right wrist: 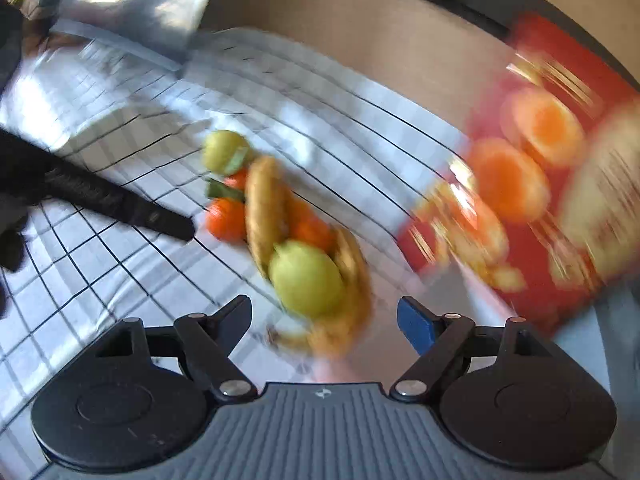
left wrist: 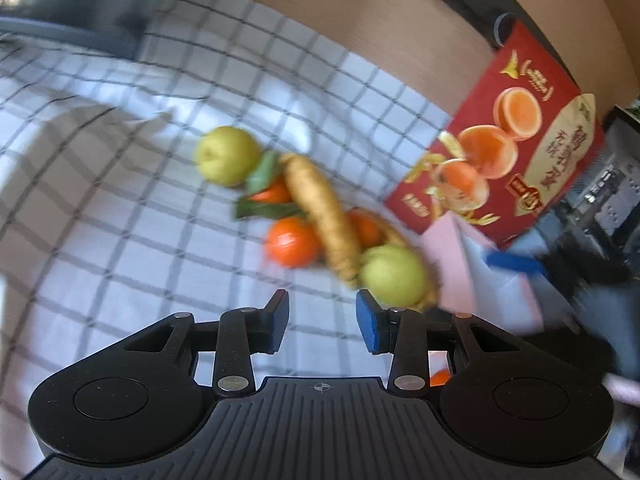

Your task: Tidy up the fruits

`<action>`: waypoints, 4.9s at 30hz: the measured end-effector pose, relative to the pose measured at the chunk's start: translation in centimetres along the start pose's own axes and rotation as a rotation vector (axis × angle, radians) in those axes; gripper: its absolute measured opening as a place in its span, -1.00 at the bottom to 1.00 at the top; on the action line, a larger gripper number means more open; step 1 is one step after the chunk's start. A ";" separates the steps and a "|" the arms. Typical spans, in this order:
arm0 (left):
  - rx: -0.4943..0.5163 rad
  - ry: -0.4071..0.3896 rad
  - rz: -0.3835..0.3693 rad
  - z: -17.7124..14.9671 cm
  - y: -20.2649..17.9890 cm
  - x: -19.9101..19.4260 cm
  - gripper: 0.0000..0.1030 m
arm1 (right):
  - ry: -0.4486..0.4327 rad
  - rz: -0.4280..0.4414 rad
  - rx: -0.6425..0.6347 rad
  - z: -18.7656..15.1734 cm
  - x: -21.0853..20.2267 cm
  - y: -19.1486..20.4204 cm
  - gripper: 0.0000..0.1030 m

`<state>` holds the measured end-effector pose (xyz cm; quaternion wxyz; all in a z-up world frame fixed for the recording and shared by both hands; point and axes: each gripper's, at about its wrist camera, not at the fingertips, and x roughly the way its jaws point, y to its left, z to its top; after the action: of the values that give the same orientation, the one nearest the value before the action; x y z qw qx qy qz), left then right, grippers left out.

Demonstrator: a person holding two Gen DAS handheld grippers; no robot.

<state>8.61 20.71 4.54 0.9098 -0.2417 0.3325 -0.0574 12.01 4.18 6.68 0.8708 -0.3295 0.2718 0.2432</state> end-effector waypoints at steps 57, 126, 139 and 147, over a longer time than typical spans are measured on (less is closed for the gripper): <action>0.470 0.087 -0.102 -4.8 -3.2 -1.7 -0.20 | -0.100 0.275 0.555 -6.2 -4.3 -0.4 0.46; 0.683 0.408 -0.249 -0.4 -10.4 4.2 -0.01 | 0.050 0.121 0.659 -12.1 -4.4 0.9 0.48; 0.772 0.253 -0.255 -3.1 -8.8 0.4 -0.02 | 0.069 0.152 0.552 -10.7 -4.1 3.6 0.48; 0.911 0.220 -0.169 -5.0 -9.2 0.4 0.15 | 0.103 0.143 0.556 -11.3 -3.7 4.2 0.48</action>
<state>6.23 10.56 5.38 0.8748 0.1630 0.3470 -0.2963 3.19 -1.89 0.00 0.8934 -0.0703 0.3946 0.2030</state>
